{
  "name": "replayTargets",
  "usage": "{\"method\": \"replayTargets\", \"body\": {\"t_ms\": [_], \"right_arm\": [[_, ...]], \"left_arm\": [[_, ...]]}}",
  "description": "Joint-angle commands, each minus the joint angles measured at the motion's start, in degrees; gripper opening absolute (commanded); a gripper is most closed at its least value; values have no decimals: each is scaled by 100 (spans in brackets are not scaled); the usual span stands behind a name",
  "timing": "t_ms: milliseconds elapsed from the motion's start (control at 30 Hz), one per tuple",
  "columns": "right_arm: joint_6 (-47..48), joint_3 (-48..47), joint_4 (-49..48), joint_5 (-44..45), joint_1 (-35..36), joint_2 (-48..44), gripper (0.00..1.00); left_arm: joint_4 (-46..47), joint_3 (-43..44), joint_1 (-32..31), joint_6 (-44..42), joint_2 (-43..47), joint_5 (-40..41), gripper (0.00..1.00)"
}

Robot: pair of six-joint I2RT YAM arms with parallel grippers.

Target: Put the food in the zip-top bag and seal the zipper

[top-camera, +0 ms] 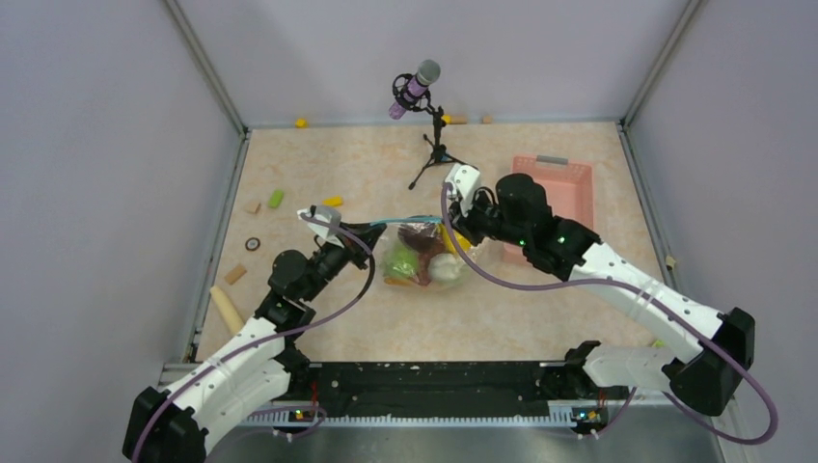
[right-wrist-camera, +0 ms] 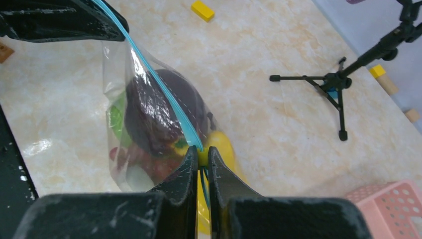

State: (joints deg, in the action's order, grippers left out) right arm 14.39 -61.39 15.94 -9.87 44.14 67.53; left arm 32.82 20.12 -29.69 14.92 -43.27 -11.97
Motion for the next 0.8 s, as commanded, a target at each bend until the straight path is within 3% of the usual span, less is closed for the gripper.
{"method": "replayTargets", "body": {"t_ms": [0, 767], "right_arm": [[404, -69, 406, 1421, -182, -492, 0], [-6, 195, 450, 2984, -373, -473, 0]], "left_arm": [[242, -58, 189, -103, 169, 1141, 0], [252, -109, 184, 70, 156, 2293, 0]]}}
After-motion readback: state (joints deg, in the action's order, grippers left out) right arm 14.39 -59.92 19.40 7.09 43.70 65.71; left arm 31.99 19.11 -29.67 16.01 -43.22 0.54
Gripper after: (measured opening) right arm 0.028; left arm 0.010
